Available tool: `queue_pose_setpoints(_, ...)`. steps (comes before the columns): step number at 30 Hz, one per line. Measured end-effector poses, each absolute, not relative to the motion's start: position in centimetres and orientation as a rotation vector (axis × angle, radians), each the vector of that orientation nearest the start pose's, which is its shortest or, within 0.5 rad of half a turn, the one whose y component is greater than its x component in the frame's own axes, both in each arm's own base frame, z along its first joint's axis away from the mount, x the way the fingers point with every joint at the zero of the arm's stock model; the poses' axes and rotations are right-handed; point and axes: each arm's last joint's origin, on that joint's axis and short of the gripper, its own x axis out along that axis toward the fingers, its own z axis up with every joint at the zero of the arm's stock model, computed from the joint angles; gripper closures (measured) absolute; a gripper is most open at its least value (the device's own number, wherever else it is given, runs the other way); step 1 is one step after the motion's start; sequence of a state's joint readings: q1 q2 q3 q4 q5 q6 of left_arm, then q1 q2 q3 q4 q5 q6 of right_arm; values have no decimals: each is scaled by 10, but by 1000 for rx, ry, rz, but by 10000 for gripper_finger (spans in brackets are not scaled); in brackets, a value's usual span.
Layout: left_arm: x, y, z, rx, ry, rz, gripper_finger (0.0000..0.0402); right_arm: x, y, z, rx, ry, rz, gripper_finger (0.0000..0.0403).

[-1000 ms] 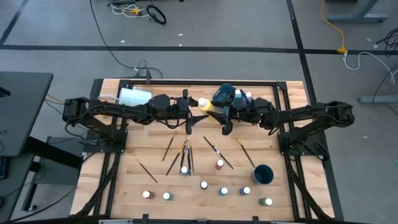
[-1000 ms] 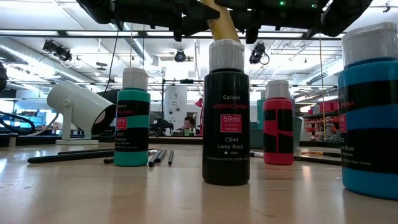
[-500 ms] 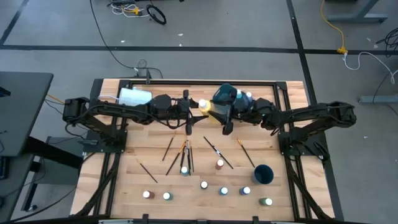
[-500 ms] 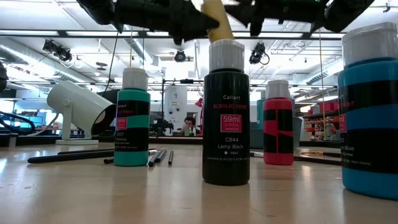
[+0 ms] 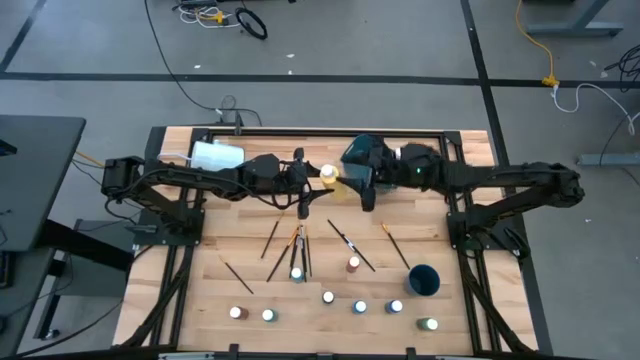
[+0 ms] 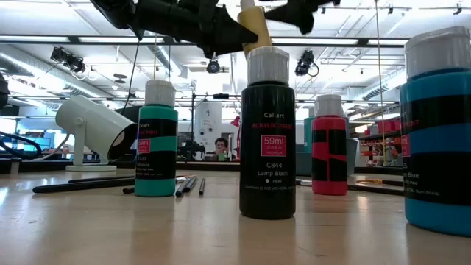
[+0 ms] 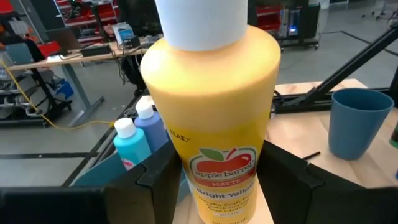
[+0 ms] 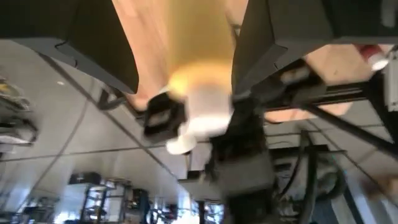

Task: Pick & Place Paint Supplies
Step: Put the large yellow paint bottle into the bin

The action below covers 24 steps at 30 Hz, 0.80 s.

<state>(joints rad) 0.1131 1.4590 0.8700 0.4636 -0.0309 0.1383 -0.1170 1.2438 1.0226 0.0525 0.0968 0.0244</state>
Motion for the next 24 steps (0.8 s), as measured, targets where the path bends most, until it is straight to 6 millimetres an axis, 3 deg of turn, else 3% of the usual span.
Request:
queue_pose_setpoints(6, 321, 38, 268, 134, 136, 144, 206, 298, -41, 365, -7, 269, -220, 145)
queue_pose_setpoints(11, 321, 38, 263, 131, 171, 146, 205, 313, -43, 352, -1, 319, -188, 145)
queue_pose_setpoints(24, 320, 39, 265, 133, 173, 194, 205, 311, -41, 359, -71, 271, -129, 145)
